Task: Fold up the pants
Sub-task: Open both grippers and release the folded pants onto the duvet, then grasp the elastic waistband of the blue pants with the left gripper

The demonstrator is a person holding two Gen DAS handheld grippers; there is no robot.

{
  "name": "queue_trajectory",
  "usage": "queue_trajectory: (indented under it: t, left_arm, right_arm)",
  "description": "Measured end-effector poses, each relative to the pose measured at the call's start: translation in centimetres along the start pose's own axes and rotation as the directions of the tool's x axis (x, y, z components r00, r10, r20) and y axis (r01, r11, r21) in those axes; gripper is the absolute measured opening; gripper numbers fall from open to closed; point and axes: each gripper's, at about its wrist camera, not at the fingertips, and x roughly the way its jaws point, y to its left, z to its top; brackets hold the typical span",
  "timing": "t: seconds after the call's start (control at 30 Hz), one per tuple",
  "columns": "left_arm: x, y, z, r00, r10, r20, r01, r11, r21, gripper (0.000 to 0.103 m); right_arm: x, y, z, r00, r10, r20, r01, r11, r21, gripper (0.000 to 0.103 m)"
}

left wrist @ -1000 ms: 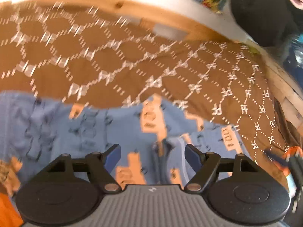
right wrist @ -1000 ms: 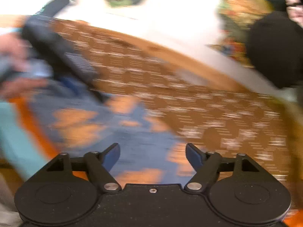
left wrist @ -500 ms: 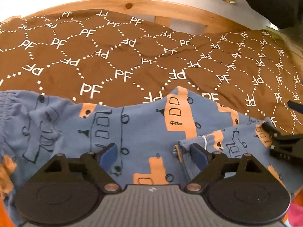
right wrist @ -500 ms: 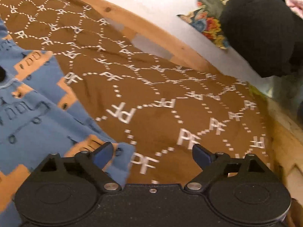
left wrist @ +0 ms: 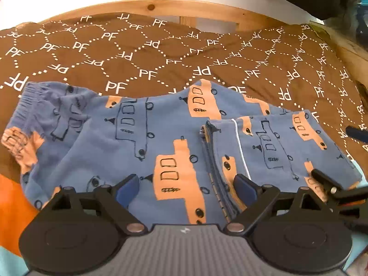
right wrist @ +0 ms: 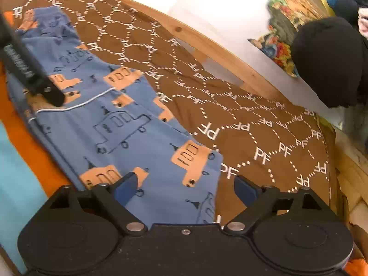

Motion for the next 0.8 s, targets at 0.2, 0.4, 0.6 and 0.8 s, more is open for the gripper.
queue_trajectory:
  t: [0.2, 0.4, 0.6, 0.8]
  left_arm:
    - [-1.2, 0.9, -0.9, 1.0, -0.01, 0.02, 0.011, 1.0, -0.02, 0.093]
    - [-3.7, 2.3, -0.8, 0.994, -0.002, 0.111, 0.013, 0.995, -0.096, 0.093]
    - [-7.7, 6.2, -1.4, 0.953, 0.198, 0.229, -0.138, 0.958, -0.253, 0.087]
    - [-8.6, 10.7, -1.0, 0.93, 0.309, 0.201, -0.202, 0.884, -0.422, 0.062]
  right_arm:
    - [-0.4, -1.1, 0.6, 0.999, 0.006, 0.031, -0.008, 0.998, 0.068, 0.092]
    - [3.5, -1.2, 5.5, 0.978, 0.164, 0.13, -0.171, 0.984, 0.041, 0.092]
    - [7.3, 2.1, 9.5, 0.954, 0.273, 0.122, -0.274, 0.962, -0.013, 0.093]
    - [7.4, 3.3, 9.6, 0.967, 0.232, 0.109, -0.232, 0.973, -0.014, 0.092]
